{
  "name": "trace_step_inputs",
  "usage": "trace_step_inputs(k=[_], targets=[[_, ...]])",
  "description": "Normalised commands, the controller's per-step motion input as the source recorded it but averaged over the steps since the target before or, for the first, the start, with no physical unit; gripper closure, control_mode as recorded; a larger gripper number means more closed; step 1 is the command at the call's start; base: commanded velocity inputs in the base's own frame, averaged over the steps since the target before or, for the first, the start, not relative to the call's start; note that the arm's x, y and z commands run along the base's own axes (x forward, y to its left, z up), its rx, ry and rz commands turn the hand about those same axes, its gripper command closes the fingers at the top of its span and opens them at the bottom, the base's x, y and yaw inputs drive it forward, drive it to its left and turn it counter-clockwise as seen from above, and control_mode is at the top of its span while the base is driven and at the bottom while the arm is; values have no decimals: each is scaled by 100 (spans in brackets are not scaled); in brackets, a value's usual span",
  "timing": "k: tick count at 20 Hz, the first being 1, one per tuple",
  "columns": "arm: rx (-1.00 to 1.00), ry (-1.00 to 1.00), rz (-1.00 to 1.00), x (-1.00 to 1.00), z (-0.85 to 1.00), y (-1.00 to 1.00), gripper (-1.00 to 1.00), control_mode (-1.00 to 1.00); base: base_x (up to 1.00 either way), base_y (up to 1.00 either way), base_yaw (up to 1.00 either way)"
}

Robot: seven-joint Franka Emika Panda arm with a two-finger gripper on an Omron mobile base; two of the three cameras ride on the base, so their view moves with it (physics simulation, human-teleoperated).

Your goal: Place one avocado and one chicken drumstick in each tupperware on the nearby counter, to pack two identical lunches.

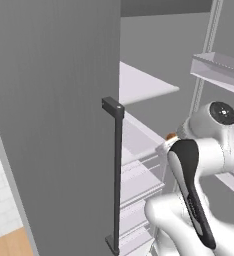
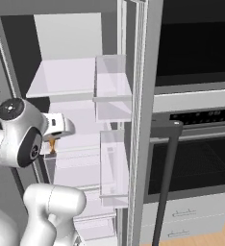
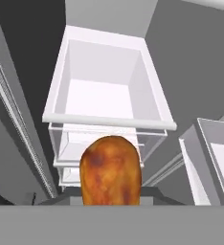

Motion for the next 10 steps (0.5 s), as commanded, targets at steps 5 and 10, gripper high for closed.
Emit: trace_step_inputs(k=[5,10], targets=[[0,0,0,-100,20,0,100,-100,0,0,0],[0,0,-1,-79,0,-2,100,100,-18,-4,0]])
